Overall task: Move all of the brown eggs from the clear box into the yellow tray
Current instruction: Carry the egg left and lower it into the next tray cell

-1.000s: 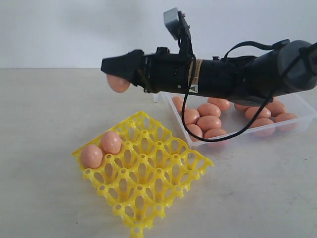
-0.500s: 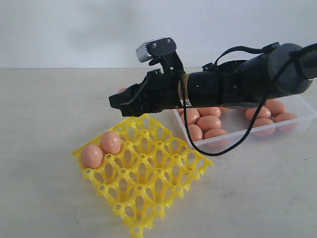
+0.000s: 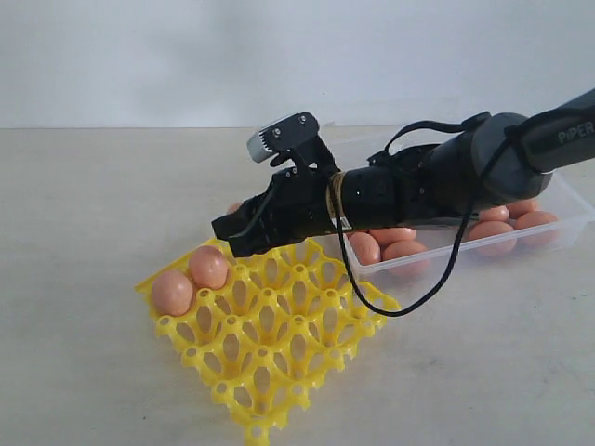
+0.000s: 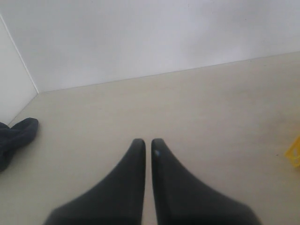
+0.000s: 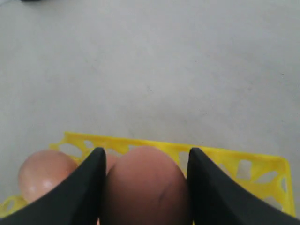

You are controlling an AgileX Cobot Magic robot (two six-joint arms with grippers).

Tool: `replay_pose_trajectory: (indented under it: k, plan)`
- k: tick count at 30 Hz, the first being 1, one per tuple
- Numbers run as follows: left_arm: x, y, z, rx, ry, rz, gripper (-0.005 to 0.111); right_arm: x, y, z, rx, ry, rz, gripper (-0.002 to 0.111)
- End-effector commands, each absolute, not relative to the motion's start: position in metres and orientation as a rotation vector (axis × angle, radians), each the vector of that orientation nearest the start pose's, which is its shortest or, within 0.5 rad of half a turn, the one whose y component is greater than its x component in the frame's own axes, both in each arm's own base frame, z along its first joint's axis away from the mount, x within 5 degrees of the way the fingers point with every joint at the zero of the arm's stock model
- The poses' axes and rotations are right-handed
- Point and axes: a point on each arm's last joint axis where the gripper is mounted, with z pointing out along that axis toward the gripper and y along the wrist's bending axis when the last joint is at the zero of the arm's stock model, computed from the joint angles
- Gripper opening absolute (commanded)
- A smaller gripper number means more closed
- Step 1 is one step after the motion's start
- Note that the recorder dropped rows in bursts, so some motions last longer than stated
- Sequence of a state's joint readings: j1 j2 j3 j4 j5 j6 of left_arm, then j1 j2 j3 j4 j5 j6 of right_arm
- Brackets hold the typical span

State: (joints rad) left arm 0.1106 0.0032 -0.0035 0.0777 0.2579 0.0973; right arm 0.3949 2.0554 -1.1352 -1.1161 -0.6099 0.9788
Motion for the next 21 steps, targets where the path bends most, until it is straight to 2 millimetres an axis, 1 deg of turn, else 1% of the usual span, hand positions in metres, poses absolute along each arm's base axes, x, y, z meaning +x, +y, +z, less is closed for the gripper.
replay_pose_trajectory:
  k: [1, 4, 5, 7, 10, 12, 13, 14, 18, 21]
  plan:
    - [0.055, 0.008, 0.191, 0.040, 1.738, 0.217, 0.004, 0.368, 0.206, 0.143, -0.782, 1.956, 0.797, 0.000]
    - [0.055, 0.008, 0.191, 0.040, 1.738, 0.217, 0.004, 0.369, 0.205, 0.134, -0.815, 1.960, 0.768, 0.000]
    - [0.055, 0.008, 0.191, 0.040, 1.738, 0.217, 0.004, 0.369, 0.205, 0.125, -0.815, 1.975, 0.765, 0.000]
    - [0.055, 0.008, 0.191, 0.040, 1.738, 0.217, 0.004, 0.371, 0.205, 0.118, -0.790, 1.988, 0.768, 0.000]
    - [0.055, 0.008, 0.191, 0.040, 1.738, 0.217, 0.004, 0.373, 0.205, 0.121, -0.767, 1.946, 0.763, 0.000]
    - [0.055, 0.008, 0.191, 0.040, 1.738, 0.217, 0.004, 0.377, 0.205, 0.126, -0.742, 1.888, 0.744, 0.000]
    - [0.055, 0.008, 0.191, 0.040, 1.738, 0.217, 0.004, 0.379, 0.204, 0.127, -0.695, 1.887, 0.742, 0.000]
    - [0.055, 0.008, 0.191, 0.040, 1.738, 0.217, 0.004, 0.380, 0.204, 0.126, -0.689, 1.895, 0.735, 0.000]
    - [0.055, 0.008, 0.191, 0.040, 1.738, 0.217, 0.004, 0.378, 0.207, 0.116, -0.687, 1.876, 0.801, 0.001]
    - [0.055, 0.008, 0.191, 0.040, 1.738, 0.217, 0.004, 0.378, 0.208, 0.107, -0.687, 1.886, 0.817, 0.009]
